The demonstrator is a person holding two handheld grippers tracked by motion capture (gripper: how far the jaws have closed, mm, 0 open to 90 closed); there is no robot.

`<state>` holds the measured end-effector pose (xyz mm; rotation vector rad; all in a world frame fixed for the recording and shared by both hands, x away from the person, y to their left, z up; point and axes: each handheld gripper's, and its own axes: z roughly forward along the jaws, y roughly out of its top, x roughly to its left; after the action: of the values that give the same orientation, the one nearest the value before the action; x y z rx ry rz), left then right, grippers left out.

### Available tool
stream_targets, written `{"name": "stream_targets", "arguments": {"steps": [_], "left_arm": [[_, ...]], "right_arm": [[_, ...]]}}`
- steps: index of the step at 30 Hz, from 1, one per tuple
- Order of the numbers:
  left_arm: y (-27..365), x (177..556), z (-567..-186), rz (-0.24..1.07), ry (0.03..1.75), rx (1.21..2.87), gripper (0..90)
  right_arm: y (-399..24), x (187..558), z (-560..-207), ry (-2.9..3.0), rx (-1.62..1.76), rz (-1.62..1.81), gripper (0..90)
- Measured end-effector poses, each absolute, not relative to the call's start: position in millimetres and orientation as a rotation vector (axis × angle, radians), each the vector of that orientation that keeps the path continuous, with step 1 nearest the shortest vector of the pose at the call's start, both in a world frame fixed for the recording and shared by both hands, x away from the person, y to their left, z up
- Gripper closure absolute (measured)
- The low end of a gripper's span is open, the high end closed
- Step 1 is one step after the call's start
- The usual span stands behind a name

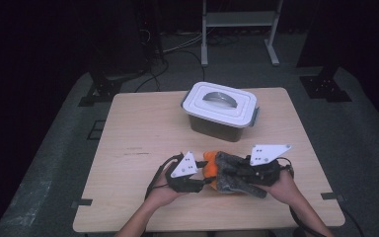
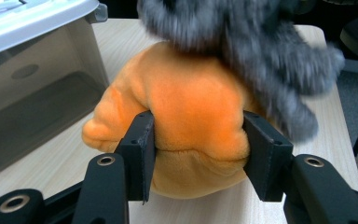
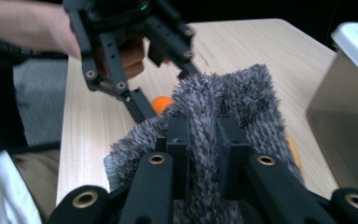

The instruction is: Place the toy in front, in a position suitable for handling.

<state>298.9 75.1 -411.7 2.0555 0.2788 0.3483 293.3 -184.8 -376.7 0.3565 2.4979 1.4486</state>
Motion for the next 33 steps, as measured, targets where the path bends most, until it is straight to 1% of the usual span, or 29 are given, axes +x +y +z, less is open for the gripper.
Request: {"name": "stream_targets", "arguments": {"steps": [5,10,15,18,22,26,28,29,31,33], "left_arm": [[80.7,304.4,-416.1,0.304,0.318,2.045,48.4],[78.8,304.1,-417.0,0.3,0.311,2.05,48.0],[75.8,301.3,-416.3,0.314,0.29,2.051,47.9],[78.8,302.4,-417.5,0.319,0.291,2.061,47.9],[82.0,303.1,-419.1,0.308,0.289,2.057,47.8],[82.3,301.7,-420.0,0.295,0.257,2.055,46.2],[83.1,301.6,-420.3,0.285,0.256,2.053,44.0],[84.0,302.5,-420.1,0.279,0.259,2.057,41.3],[85.4,304.0,-419.8,0.259,0.275,2.058,33.7],[86.7,305.4,-419.1,0.234,0.302,2.037,26.1]], "right_arm": [[-188.9,295.3,-386.1,2.512,0.386,1.448,76.9],[-204.7,293.6,-402.2,2.522,0.458,1.473,77.1],[-194.5,289.1,-392.1,2.522,0.417,1.524,77.0],[-184.2,288.6,-392.1,2.536,0.37,1.487,77.0],[-193.3,293.8,-390.7,2.527,0.402,1.473,77.1],[-209.3,310.2,-379.5,2.45,0.486,1.508,77.0],[-209.5,317.2,-378.7,2.46,0.501,1.478,77.0],[-207.4,319.5,-380.8,2.484,0.501,1.451,76.9],[-201.9,319.8,-389.4,2.526,0.49,1.385,76.9],[-202.4,316.8,-395.6,2.533,0.499,1.423,77.0]]}}
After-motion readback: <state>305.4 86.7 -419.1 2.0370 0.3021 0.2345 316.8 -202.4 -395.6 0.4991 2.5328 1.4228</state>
